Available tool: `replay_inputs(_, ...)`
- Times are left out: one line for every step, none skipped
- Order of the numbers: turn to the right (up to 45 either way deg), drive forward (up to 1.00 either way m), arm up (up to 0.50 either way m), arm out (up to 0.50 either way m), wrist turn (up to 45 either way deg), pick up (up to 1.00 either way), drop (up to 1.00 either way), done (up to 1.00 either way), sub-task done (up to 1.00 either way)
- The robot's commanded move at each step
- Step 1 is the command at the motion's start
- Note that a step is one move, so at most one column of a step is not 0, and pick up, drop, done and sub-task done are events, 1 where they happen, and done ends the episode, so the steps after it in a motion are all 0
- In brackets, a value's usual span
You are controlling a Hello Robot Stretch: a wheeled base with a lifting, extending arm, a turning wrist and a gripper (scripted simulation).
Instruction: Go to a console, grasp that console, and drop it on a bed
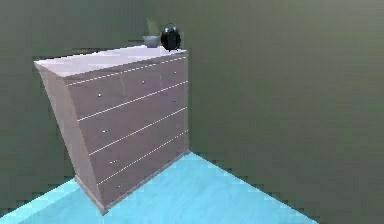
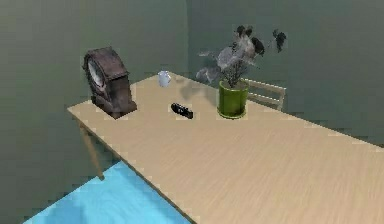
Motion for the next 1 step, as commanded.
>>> replay_inputs(45.0,0.00,0.00,0.00,0.0,0.00,0.00,0.00,0.00)
